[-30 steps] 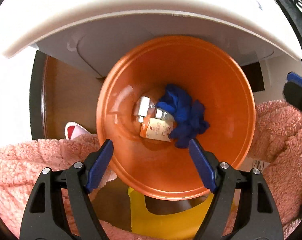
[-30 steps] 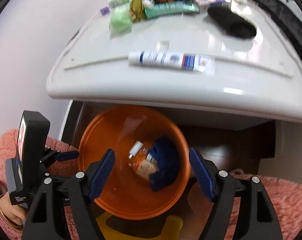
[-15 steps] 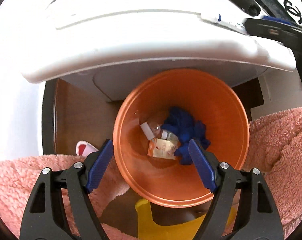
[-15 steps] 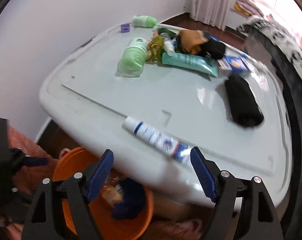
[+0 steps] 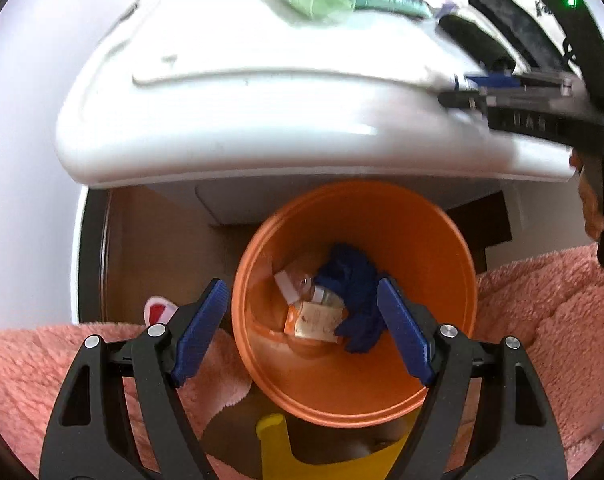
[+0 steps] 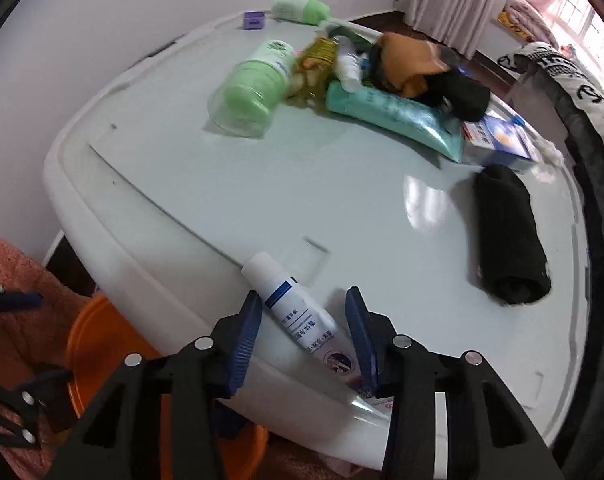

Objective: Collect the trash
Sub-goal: 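Grasp the white toothpaste tube with the right tool, then drop green bottle into bucket with left tool while right drops the tube in, then grasp the black sock with the right tool and lift it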

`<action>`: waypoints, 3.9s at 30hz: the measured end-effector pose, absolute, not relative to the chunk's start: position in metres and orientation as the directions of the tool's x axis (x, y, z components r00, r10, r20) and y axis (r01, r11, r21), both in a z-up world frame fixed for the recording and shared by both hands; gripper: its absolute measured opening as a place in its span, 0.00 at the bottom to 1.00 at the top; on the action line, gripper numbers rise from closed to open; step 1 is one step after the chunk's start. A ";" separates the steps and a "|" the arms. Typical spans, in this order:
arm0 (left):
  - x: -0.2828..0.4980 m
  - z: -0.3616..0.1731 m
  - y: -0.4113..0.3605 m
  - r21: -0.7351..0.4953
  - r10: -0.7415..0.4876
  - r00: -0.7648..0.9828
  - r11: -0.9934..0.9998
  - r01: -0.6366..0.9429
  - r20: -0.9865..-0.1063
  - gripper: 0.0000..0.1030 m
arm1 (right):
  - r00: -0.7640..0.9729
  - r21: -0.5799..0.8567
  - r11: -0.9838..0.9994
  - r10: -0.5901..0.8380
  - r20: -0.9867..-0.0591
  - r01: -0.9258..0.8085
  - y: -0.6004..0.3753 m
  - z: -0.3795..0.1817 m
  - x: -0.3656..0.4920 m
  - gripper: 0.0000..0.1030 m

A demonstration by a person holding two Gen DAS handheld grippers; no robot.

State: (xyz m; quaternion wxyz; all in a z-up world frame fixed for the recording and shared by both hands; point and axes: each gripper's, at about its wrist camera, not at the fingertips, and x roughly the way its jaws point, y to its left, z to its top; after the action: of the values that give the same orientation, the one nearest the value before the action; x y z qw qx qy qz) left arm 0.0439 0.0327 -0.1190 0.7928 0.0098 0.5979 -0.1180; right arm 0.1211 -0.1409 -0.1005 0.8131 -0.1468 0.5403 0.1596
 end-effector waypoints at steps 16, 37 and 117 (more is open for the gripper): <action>0.181 -0.069 0.015 -0.204 -0.222 0.438 0.975 0.090 -0.871 0.74 | 0.582 0.343 0.934 0.337 -0.740 -0.106 -0.236 -0.044 0.134 0.15; 0.228 -0.079 -0.001 -0.047 -0.045 0.428 0.999 0.005 -0.903 0.48 | 0.609 0.438 0.889 0.424 -0.671 -0.135 -0.244 -0.034 0.119 0.15; 0.106 -0.073 0.029 -0.154 -0.190 0.440 0.981 0.118 -0.878 0.74 | 0.667 0.267 0.962 0.162 -0.728 0.058 -0.270 -0.014 0.102 0.10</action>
State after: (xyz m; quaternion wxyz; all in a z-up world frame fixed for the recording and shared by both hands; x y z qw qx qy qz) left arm 0.1060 0.0289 -0.0729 0.8479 -0.0347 0.5212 -0.0909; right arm 0.1020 -0.2696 -0.0136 0.9028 0.1350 0.4073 0.0289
